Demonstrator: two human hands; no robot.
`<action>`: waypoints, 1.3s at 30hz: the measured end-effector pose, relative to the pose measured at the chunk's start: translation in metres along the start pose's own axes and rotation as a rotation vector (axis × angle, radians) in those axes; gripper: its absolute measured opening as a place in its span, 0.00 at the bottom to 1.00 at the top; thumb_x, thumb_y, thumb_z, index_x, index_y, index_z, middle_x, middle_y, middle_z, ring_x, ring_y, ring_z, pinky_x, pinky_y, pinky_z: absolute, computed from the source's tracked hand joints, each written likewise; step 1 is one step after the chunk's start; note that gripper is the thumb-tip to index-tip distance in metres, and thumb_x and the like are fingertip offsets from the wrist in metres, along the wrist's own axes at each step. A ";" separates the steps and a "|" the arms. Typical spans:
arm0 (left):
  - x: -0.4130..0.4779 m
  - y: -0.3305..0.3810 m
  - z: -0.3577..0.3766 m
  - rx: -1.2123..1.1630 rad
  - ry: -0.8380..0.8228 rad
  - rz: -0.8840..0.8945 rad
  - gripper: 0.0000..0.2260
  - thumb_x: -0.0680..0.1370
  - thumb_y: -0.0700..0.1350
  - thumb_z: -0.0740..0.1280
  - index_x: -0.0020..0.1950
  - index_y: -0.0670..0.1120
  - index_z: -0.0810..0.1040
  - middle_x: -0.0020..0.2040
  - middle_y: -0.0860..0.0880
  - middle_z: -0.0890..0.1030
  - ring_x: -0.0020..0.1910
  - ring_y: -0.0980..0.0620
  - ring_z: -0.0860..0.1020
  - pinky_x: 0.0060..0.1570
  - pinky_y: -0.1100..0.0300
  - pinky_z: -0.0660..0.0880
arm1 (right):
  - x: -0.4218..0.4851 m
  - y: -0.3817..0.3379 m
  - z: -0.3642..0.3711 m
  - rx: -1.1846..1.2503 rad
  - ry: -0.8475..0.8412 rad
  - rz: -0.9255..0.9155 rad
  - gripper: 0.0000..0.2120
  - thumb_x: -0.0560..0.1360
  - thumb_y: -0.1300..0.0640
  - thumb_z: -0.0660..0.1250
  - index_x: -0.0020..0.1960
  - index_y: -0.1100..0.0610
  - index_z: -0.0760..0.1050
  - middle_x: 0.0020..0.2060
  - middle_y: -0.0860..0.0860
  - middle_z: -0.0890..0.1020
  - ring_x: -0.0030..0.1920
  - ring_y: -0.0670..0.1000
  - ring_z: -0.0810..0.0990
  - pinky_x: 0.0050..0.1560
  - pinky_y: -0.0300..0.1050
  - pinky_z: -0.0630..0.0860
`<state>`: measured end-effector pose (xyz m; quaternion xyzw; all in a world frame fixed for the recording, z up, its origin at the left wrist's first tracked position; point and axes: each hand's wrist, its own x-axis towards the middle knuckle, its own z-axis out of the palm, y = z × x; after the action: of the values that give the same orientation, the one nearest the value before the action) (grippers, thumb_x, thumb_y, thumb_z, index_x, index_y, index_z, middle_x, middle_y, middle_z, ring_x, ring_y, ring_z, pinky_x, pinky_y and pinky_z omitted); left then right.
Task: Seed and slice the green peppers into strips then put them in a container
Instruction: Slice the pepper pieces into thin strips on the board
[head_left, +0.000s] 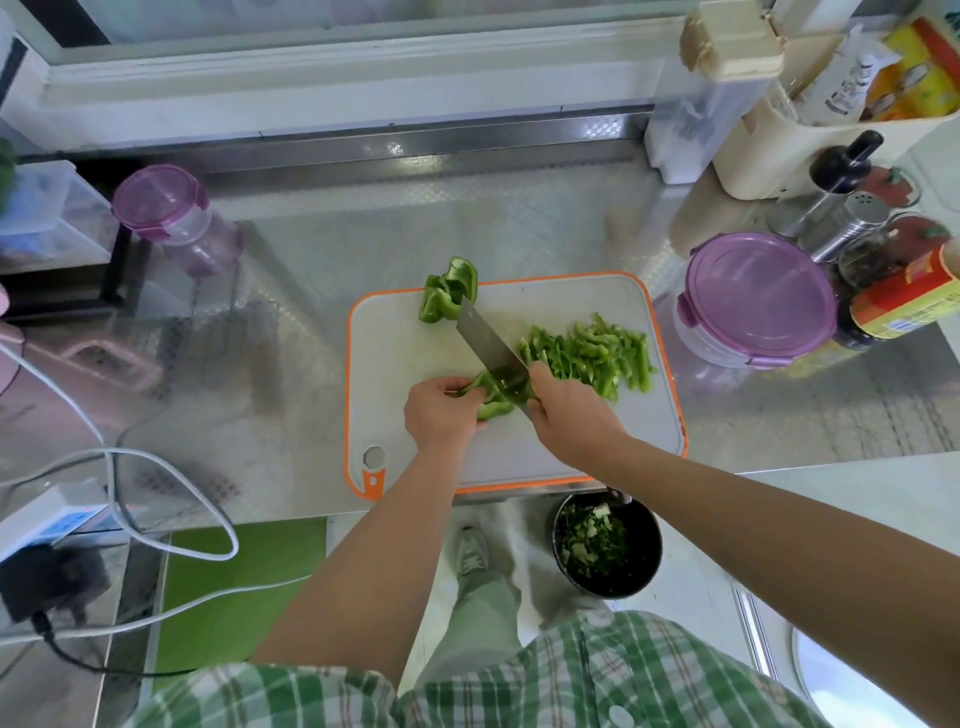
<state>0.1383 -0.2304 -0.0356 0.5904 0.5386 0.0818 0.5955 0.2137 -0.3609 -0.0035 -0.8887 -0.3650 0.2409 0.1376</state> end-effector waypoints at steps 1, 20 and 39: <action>0.000 0.000 0.002 0.007 -0.007 0.001 0.08 0.70 0.40 0.78 0.47 0.40 0.84 0.42 0.43 0.85 0.38 0.45 0.84 0.37 0.51 0.83 | -0.001 0.000 -0.001 -0.001 -0.013 0.006 0.04 0.80 0.59 0.55 0.51 0.57 0.60 0.30 0.51 0.68 0.28 0.51 0.67 0.26 0.45 0.61; 0.008 -0.022 -0.013 -0.028 -0.089 0.072 0.06 0.72 0.35 0.75 0.48 0.42 0.84 0.43 0.42 0.85 0.44 0.42 0.84 0.43 0.45 0.83 | 0.005 -0.005 0.024 -0.085 -0.003 0.081 0.05 0.80 0.60 0.56 0.55 0.58 0.61 0.30 0.50 0.67 0.33 0.57 0.72 0.30 0.47 0.64; 0.003 -0.010 -0.004 0.073 -0.015 0.060 0.05 0.72 0.36 0.74 0.47 0.41 0.84 0.41 0.43 0.85 0.37 0.43 0.84 0.39 0.47 0.83 | 0.007 -0.019 0.018 -0.152 -0.035 0.064 0.11 0.77 0.66 0.57 0.57 0.58 0.61 0.31 0.49 0.67 0.32 0.53 0.68 0.27 0.44 0.59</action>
<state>0.1311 -0.2285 -0.0438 0.6282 0.5189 0.0757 0.5748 0.1969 -0.3416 -0.0127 -0.9034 -0.3561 0.2321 0.0559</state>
